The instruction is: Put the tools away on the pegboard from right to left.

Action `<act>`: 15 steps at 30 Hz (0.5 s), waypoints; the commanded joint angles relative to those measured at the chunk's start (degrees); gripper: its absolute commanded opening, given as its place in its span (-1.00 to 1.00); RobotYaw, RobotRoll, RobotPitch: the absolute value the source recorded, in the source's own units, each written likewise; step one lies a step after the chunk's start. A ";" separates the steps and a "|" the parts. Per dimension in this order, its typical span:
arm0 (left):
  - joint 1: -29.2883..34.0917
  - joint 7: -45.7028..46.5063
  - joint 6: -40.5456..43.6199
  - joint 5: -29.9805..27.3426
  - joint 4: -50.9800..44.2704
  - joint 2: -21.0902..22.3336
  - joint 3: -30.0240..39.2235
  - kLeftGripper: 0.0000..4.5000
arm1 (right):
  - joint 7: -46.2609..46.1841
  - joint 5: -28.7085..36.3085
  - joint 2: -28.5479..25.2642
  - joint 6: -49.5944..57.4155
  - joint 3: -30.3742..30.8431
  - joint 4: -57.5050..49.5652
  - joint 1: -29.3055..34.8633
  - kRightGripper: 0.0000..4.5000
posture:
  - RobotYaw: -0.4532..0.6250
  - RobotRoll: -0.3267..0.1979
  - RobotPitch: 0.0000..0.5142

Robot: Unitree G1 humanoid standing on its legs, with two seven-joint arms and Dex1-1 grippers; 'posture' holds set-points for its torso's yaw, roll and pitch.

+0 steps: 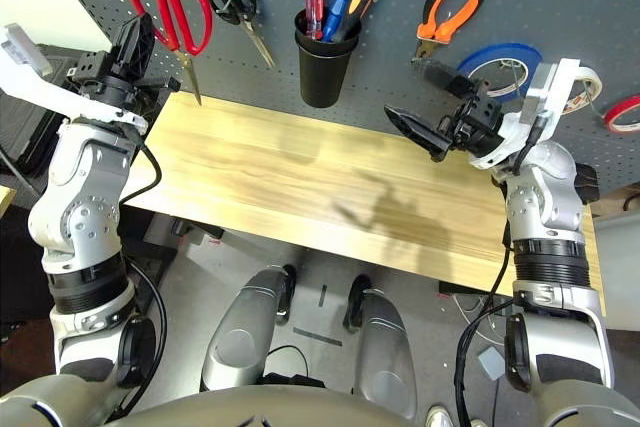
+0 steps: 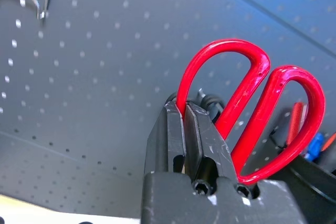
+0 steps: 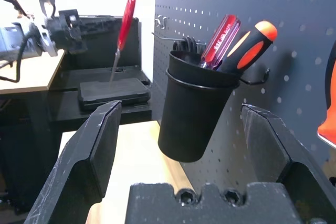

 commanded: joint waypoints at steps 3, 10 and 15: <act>-2.56 -1.70 -0.58 0.51 5.07 0.25 -0.69 -0.99 | -0.65 0.83 -0.35 1.62 -1.29 -2.53 -0.19 1.00 | 0.42 0.25 -0.20; -5.42 -3.85 -3.35 3.13 13.03 0.28 -2.01 -0.99 | -1.98 0.15 0.69 0.58 -1.31 -2.70 -0.06 1.00 | 0.39 0.25 -0.27; -8.99 -5.96 -6.49 5.61 22.32 0.83 -2.22 -0.99 | -2.60 -0.61 1.47 -0.62 -1.15 -2.46 0.04 1.00 | 0.36 0.25 -0.30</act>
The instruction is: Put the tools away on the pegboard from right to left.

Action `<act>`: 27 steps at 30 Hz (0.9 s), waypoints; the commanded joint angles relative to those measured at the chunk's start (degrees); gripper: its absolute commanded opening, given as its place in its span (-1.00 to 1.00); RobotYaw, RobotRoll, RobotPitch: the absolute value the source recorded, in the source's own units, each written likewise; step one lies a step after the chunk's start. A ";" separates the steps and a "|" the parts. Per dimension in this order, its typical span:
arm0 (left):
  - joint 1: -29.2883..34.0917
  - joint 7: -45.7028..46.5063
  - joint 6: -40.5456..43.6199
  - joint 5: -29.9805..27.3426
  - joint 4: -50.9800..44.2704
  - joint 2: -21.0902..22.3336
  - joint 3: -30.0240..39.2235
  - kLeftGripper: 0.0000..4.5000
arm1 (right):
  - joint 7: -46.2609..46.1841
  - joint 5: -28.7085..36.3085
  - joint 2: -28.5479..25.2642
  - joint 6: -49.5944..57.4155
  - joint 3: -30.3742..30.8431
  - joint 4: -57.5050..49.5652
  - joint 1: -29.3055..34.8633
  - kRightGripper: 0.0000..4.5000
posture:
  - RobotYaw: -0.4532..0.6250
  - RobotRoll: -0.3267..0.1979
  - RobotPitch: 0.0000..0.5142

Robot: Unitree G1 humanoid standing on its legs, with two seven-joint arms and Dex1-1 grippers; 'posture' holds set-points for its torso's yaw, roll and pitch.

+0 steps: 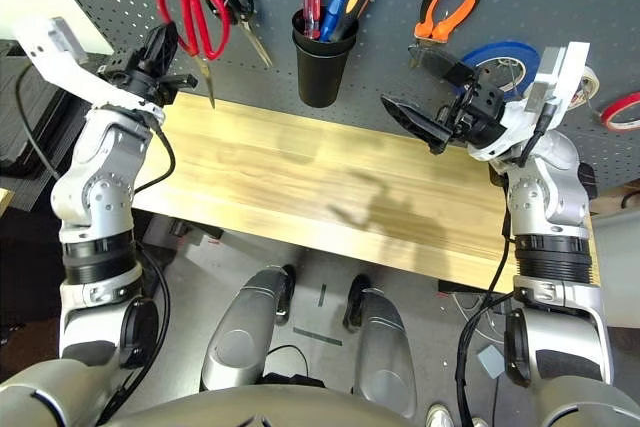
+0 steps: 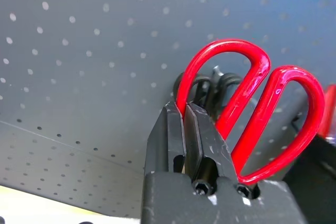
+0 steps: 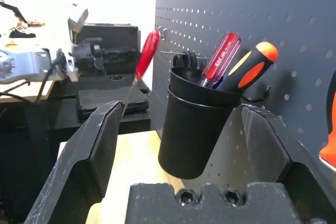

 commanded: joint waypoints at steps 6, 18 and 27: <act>-8.51 -4.47 -7.26 4.28 18.34 1.14 -0.62 -0.99 | -1.16 -1.59 1.37 -2.97 -0.63 0.23 0.62 1.00 | 0.33 0.25 -0.35; -2.87 -14.68 -15.13 11.50 26.21 3.09 -6.74 -0.07 | -11.47 -10.43 8.43 -13.88 -0.35 3.11 3.57 1.00 | 0.19 0.25 -0.40; 14.16 -15.86 -18.76 12.06 14.84 5.12 -5.04 0.99 | -32.52 -22.88 14.60 -23.84 -2.18 6.97 10.10 1.00 | 0.09 0.25 -0.40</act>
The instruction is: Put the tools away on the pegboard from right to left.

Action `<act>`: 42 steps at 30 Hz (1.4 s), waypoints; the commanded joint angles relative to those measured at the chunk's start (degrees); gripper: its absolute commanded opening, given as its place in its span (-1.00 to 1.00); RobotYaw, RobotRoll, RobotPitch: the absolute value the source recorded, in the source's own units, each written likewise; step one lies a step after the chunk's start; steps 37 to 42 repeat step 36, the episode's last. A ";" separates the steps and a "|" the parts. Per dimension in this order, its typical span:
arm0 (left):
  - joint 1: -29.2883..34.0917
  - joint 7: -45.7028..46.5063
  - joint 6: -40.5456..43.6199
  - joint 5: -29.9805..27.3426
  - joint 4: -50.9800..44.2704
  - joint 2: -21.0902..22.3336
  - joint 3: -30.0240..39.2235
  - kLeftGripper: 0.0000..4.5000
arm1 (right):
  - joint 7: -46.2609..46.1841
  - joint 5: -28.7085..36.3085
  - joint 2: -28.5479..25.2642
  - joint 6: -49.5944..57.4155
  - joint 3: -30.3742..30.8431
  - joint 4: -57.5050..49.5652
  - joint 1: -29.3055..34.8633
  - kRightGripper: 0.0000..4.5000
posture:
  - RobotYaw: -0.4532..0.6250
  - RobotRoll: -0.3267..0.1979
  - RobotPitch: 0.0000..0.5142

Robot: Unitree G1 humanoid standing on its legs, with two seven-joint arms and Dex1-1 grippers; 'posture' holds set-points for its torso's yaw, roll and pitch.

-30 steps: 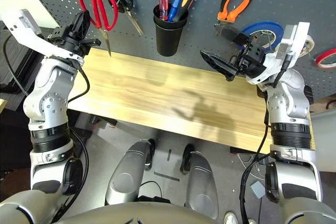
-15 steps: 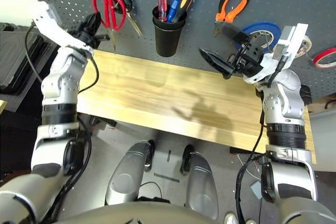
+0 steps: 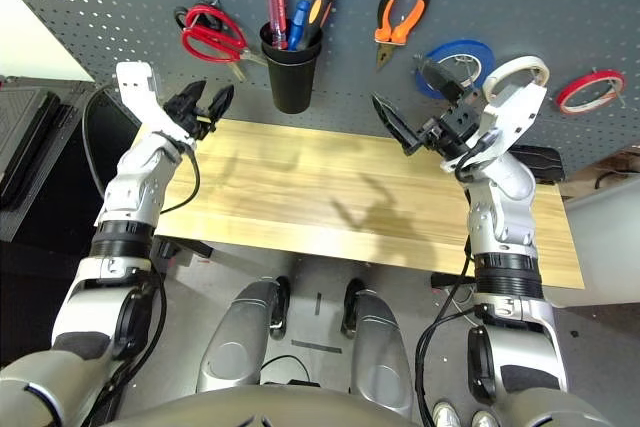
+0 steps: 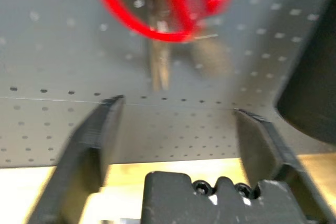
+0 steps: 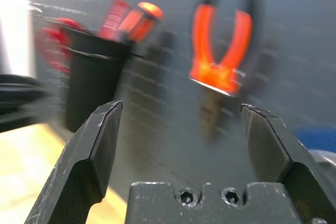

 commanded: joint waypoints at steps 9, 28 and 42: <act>8.27 8.38 -9.75 5.52 3.03 0.69 4.48 0.99 | -32.99 -15.32 1.29 -9.28 -6.37 15.96 1.95 1.00 | 0.03 0.25 -0.38; 7.51 19.37 -18.28 8.57 7.91 1.86 8.89 0.99 | -53.35 -18.52 -8.99 -14.07 -9.05 34.72 -3.28 1.00 | 0.00 0.25 -0.26; 7.29 20.93 -18.56 8.47 7.72 1.63 9.53 0.99 | -53.92 -18.60 -9.70 -15.07 -7.92 37.00 -5.19 1.00 | 0.05 0.25 -0.32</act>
